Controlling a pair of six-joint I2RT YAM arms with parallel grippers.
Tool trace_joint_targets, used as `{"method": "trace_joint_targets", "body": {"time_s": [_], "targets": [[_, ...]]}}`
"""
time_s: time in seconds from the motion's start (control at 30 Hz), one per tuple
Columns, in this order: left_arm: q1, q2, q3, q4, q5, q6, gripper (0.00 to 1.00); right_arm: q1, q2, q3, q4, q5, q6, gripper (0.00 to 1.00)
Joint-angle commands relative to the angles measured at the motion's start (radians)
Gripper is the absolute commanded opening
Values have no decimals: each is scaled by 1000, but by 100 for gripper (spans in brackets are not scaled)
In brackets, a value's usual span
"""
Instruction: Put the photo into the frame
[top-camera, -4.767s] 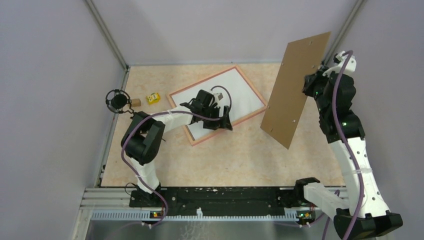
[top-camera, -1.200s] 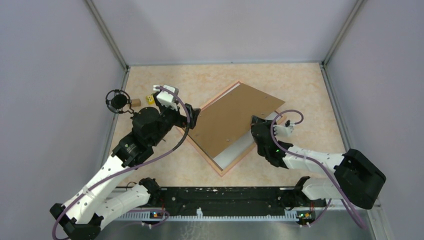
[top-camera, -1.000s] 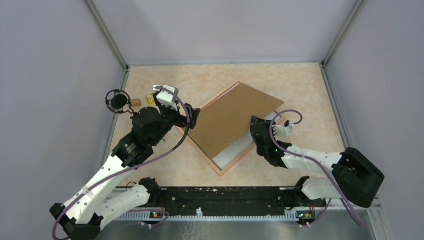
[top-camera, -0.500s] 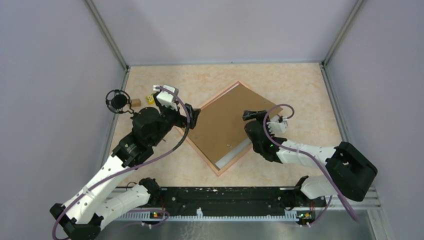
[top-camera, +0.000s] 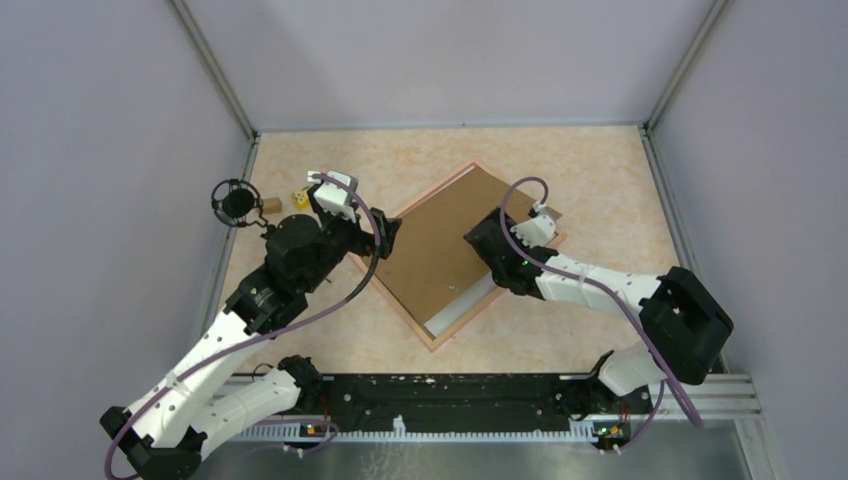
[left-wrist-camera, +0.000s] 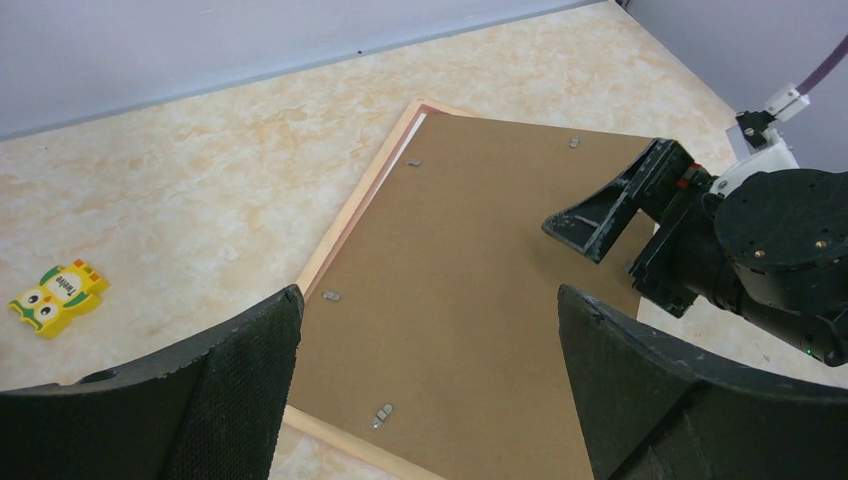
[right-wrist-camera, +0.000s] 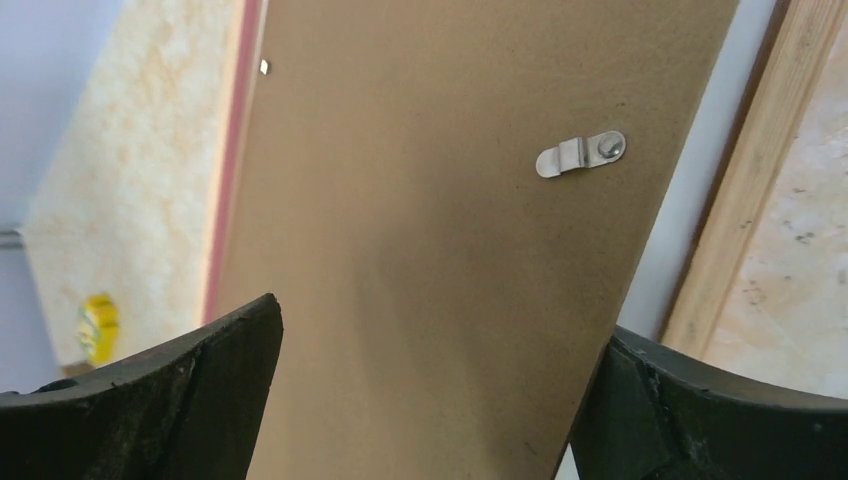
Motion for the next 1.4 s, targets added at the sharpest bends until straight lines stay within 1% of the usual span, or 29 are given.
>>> {"method": "trace_joint_targets", "body": {"time_s": [0.0, 0.07, 0.23, 0.3, 0.37, 0.43, 0.53, 0.63, 0.77, 0.93, 1.17, 1.27, 1.37], "targets": [[4, -8, -4, 50, 10, -8, 99, -19, 8, 39, -7, -78, -190, 99], [5, -6, -4, 50, 11, -7, 99, -38, 1, 19, 35, -130, -235, 99], [5, 5, -1, 43, 8, -5, 99, -118, -28, -101, 237, -340, -297, 99], [4, 7, -1, 44, 8, -5, 99, -130, -40, -121, 278, -376, -322, 99], [5, 7, -1, 43, 8, -4, 99, -147, -27, -88, 231, -415, -342, 99], [5, 7, -1, 43, 11, -5, 99, -157, 4, -23, 106, -436, -348, 99], [5, 10, 0, 43, 17, -6, 99, -157, 44, 49, -24, -445, -345, 99], [6, 13, 2, 41, 25, -8, 99, -157, 68, 76, -90, -471, -337, 99], [7, 17, 1, 41, 25, -9, 99, -157, 70, 68, -100, -536, -356, 99], [7, 23, 1, 41, 25, -9, 99, -157, 43, 58, -140, -543, -367, 99], [7, 35, 1, 40, 22, -9, 99, -157, -47, 13, -121, -565, -410, 99], [7, 43, 1, 37, 21, -9, 99, -157, -87, -3, -112, -553, -466, 99], [6, 51, 1, 35, 21, -9, 99, -157, -111, -8, -124, -494, -492, 99]]}}
